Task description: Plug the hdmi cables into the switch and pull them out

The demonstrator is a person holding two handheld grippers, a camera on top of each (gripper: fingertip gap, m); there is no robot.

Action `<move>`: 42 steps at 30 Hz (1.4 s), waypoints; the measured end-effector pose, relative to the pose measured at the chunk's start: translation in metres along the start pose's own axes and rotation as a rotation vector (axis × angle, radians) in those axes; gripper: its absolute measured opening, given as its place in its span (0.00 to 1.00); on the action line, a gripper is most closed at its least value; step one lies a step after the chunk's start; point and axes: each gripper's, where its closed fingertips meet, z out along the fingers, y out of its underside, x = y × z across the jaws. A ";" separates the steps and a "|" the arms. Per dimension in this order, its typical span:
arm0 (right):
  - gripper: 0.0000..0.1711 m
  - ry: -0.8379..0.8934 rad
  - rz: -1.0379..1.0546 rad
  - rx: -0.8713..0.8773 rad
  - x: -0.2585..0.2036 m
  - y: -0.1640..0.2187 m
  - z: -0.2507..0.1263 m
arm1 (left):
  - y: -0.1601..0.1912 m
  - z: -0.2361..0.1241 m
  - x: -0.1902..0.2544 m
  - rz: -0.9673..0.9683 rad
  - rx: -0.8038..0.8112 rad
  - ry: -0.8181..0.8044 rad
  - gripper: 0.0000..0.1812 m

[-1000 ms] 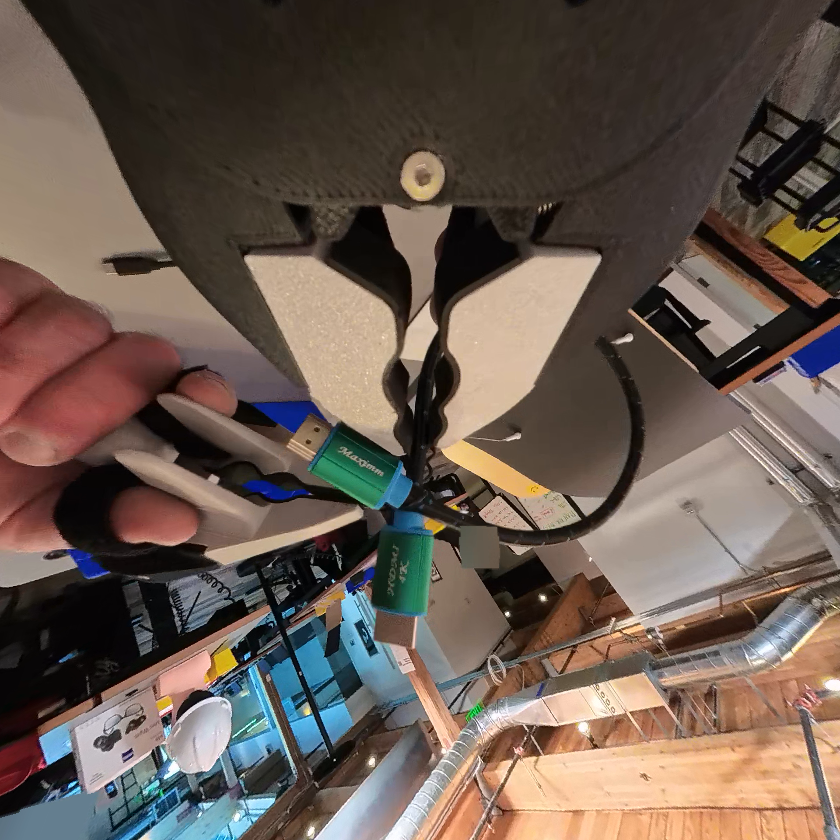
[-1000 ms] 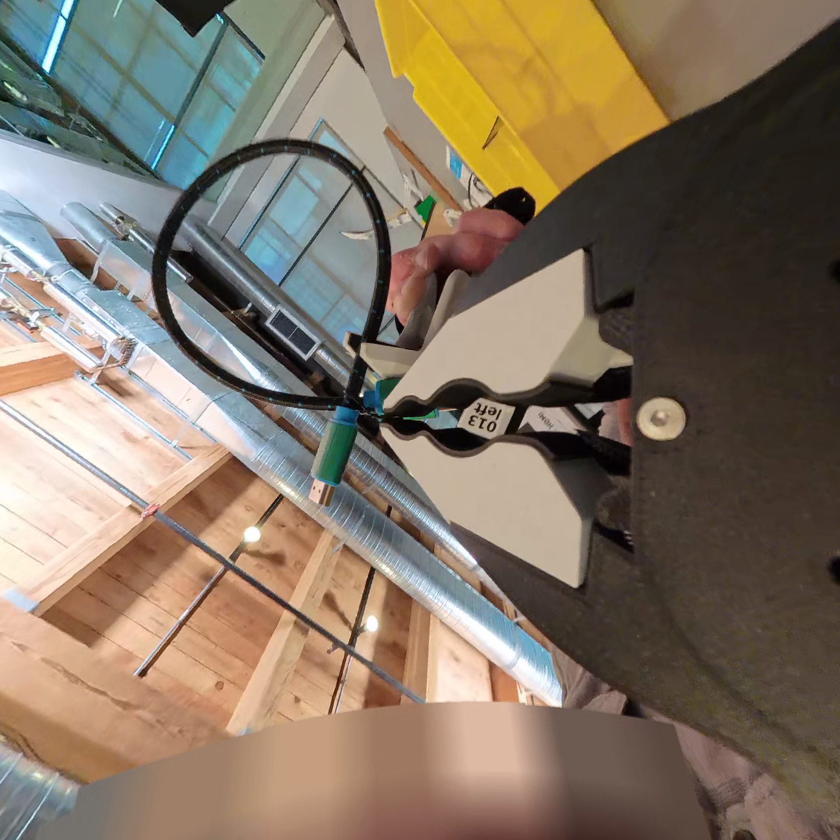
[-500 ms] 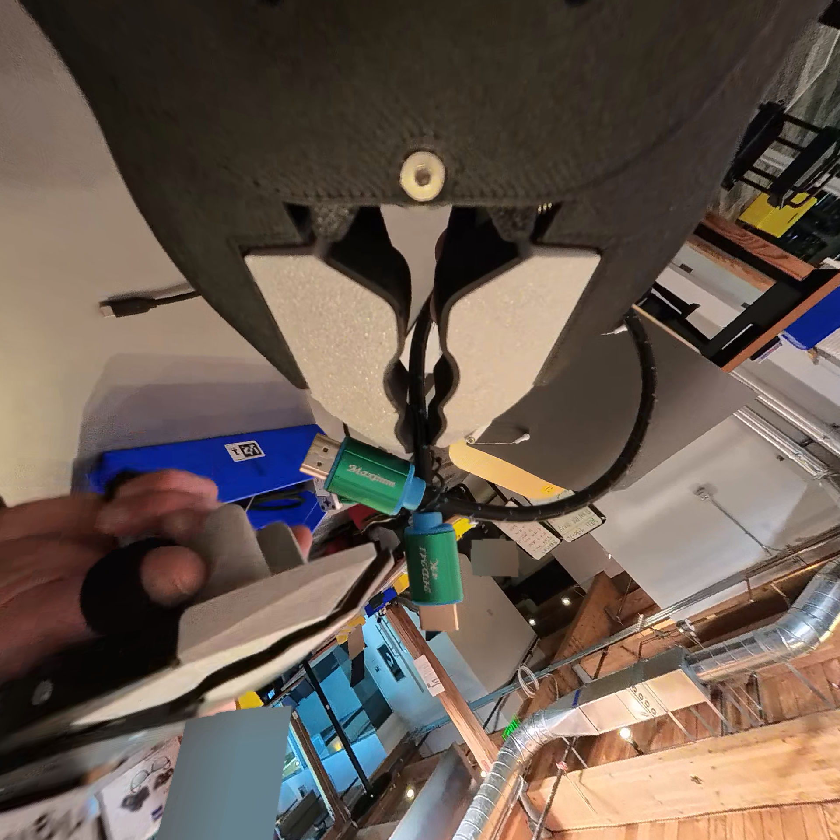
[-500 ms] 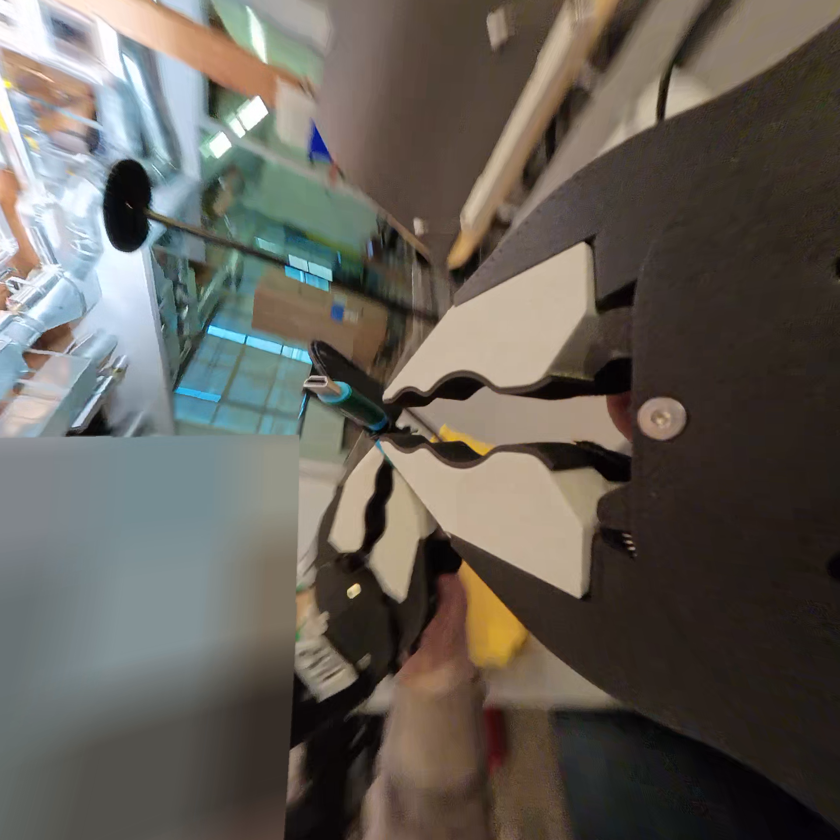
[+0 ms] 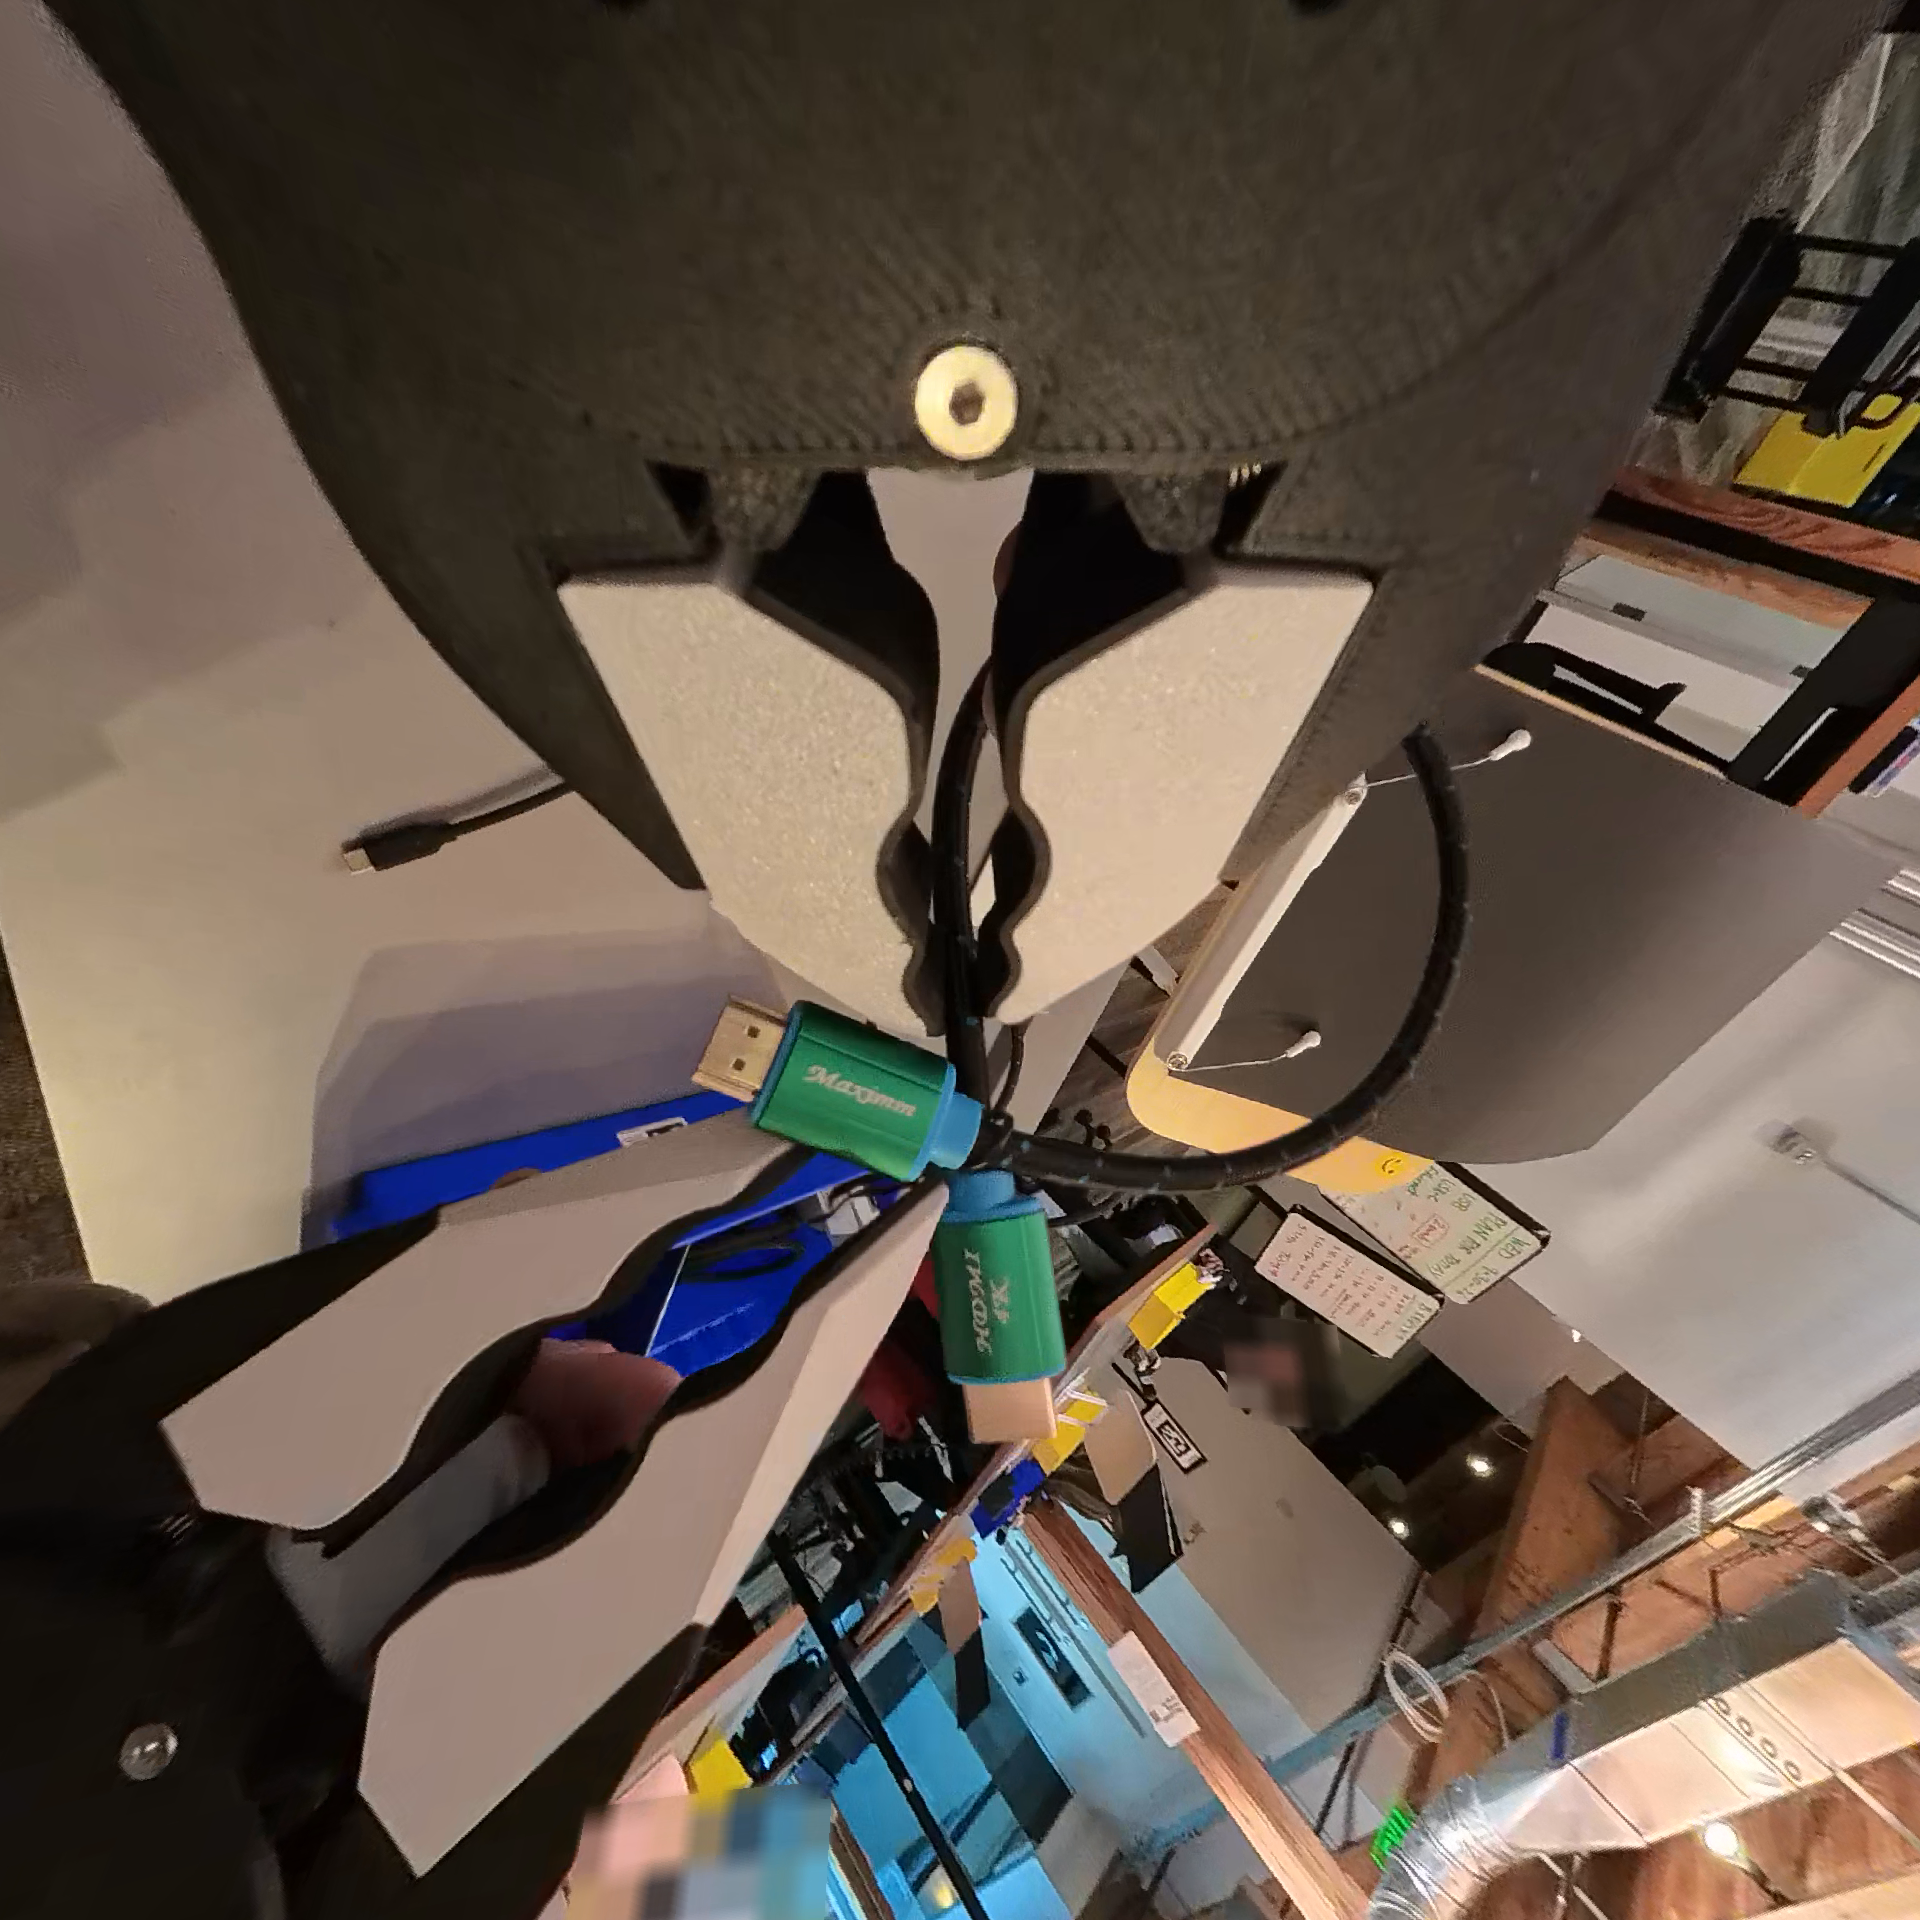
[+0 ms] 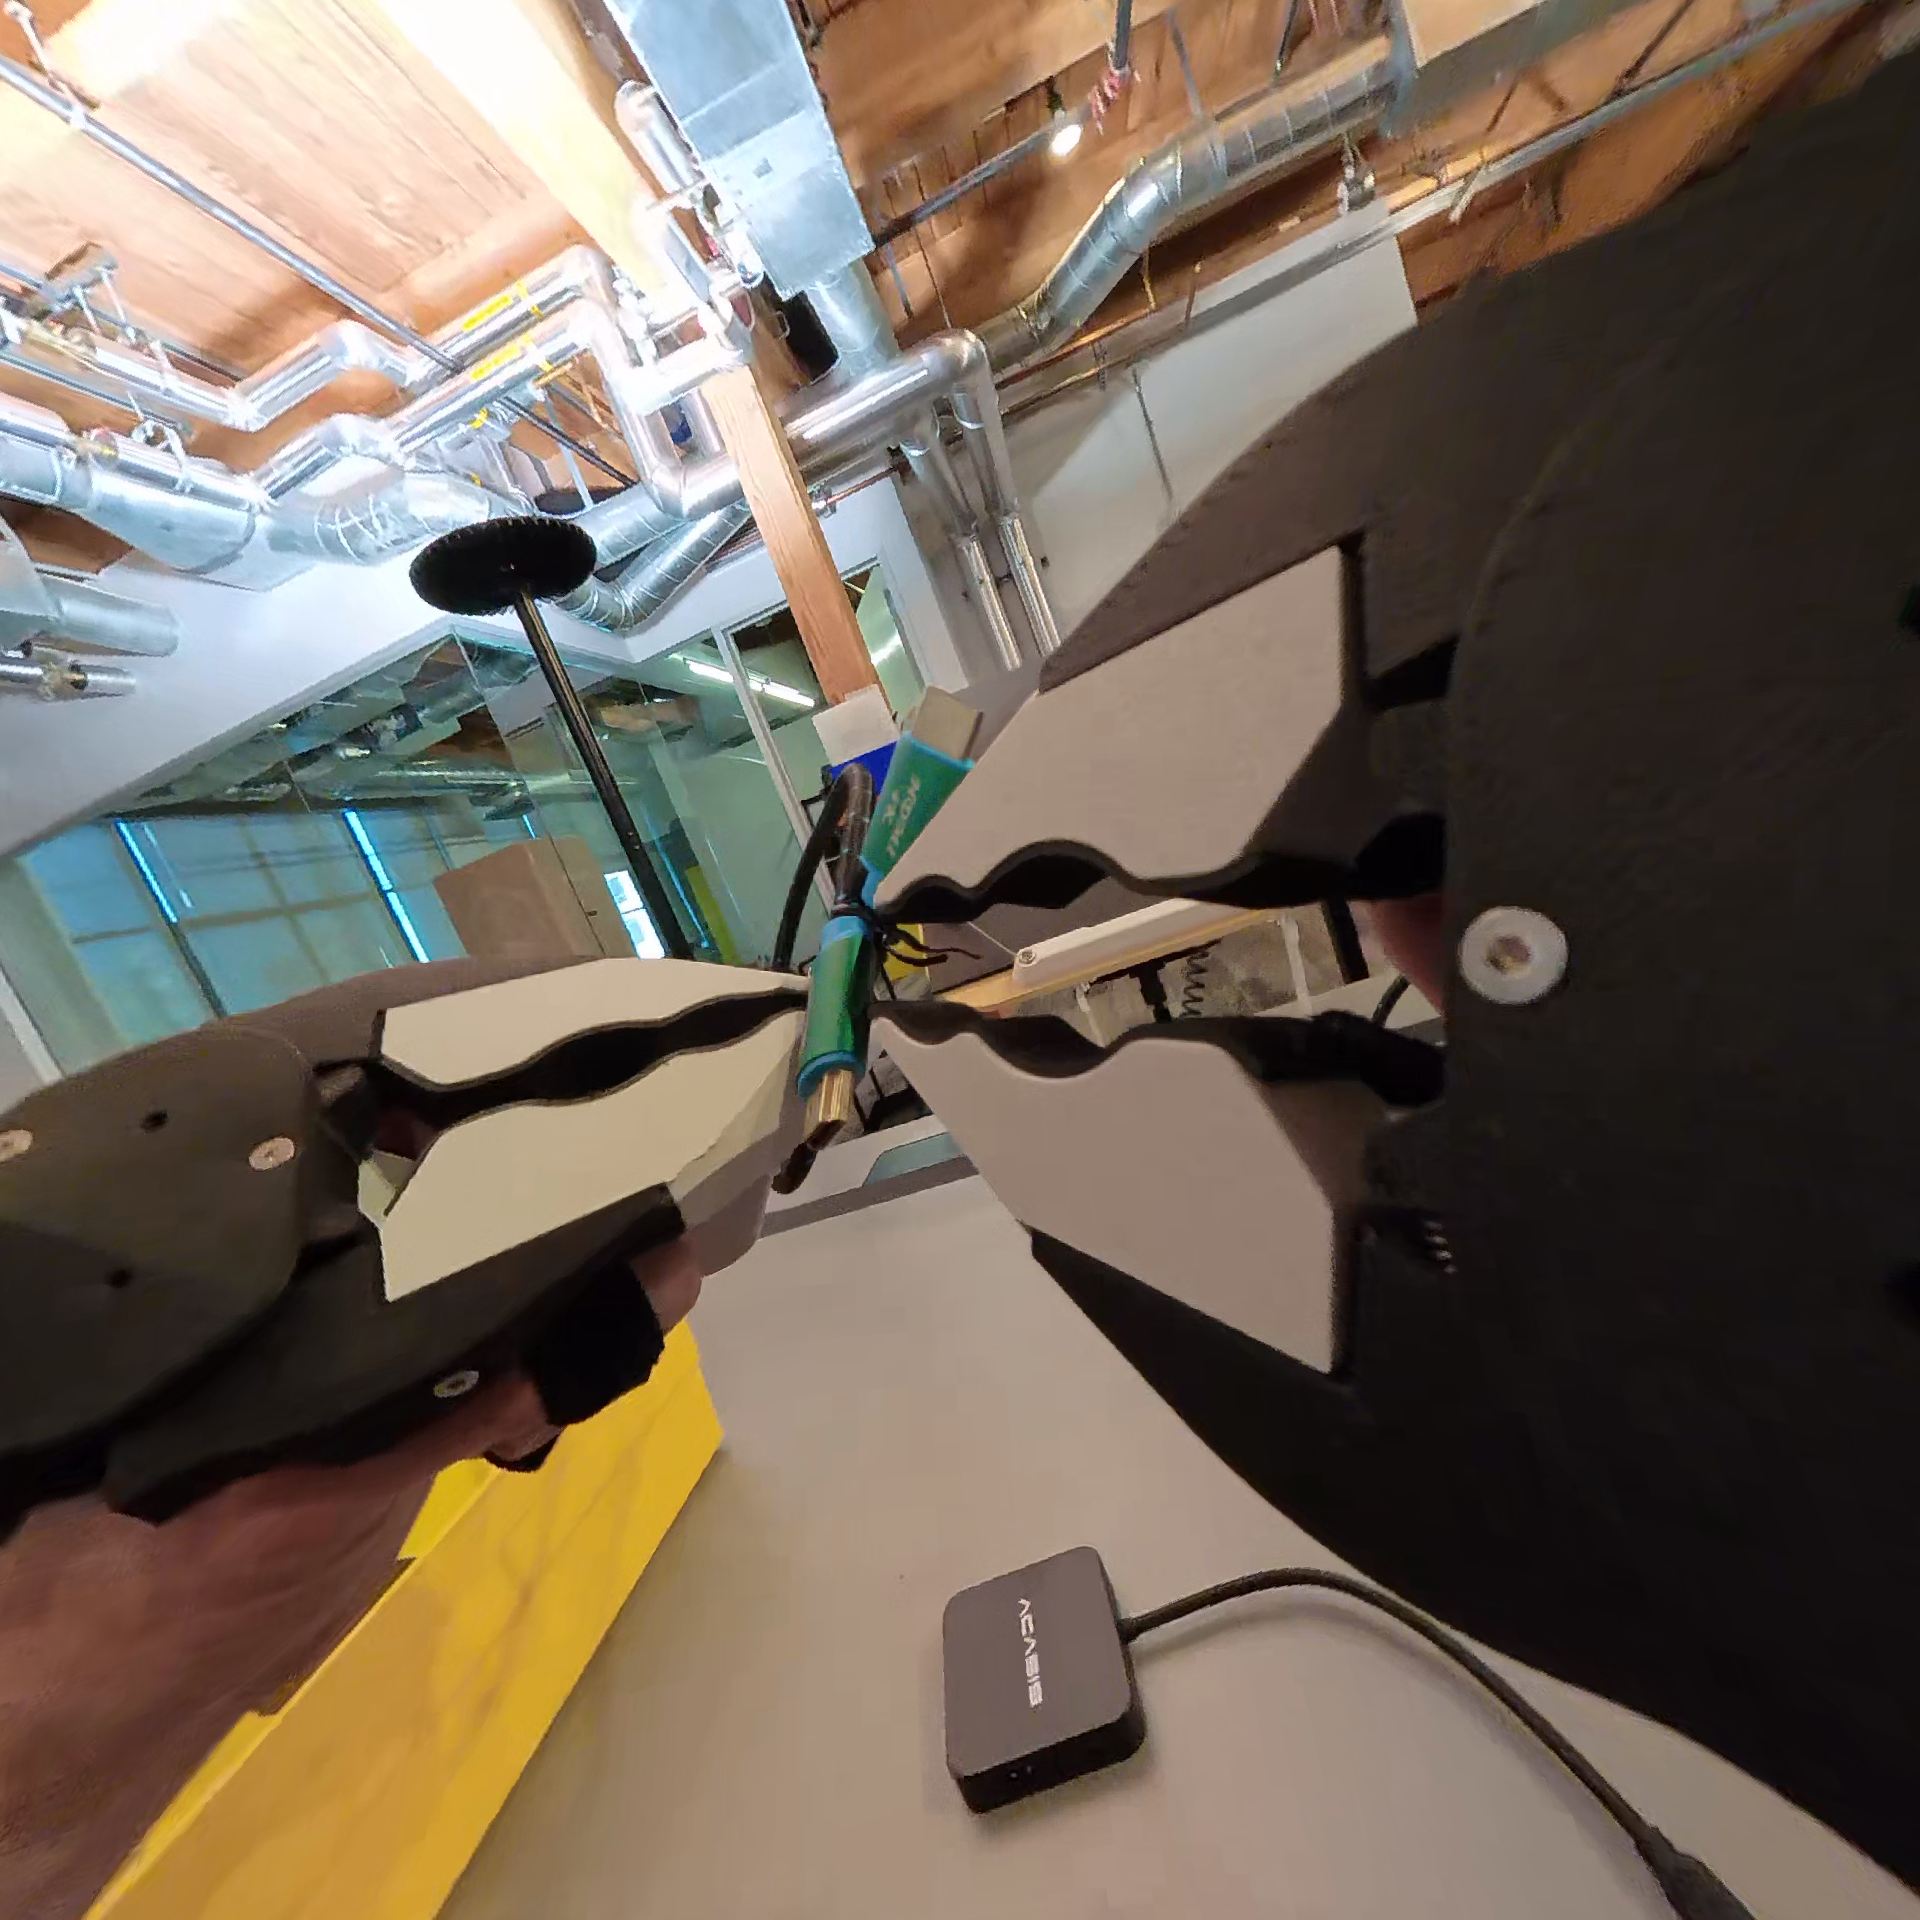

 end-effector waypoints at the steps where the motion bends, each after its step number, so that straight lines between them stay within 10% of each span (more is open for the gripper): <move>1: 0.06 0.006 -0.013 -0.002 0.000 0.000 0.000 | 0.000 0.000 0.001 0.002 -0.004 0.005 0.03; 10: 0.00 -0.032 0.328 0.019 0.006 0.007 0.001 | -0.002 -0.001 -0.004 0.018 0.003 -0.044 0.03; 25: 0.00 -0.397 2.207 0.639 0.016 -0.007 0.008 | 0.003 0.000 -0.021 -0.022 0.042 -0.204 0.03; 30: 0.00 -0.358 2.039 0.595 0.019 -0.001 0.008 | 0.003 -0.001 -0.019 -0.016 0.055 -0.184 0.03; 42: 0.05 -0.113 0.883 0.152 0.014 0.006 0.004 | 0.003 0.000 -0.015 0.011 0.036 -0.163 0.03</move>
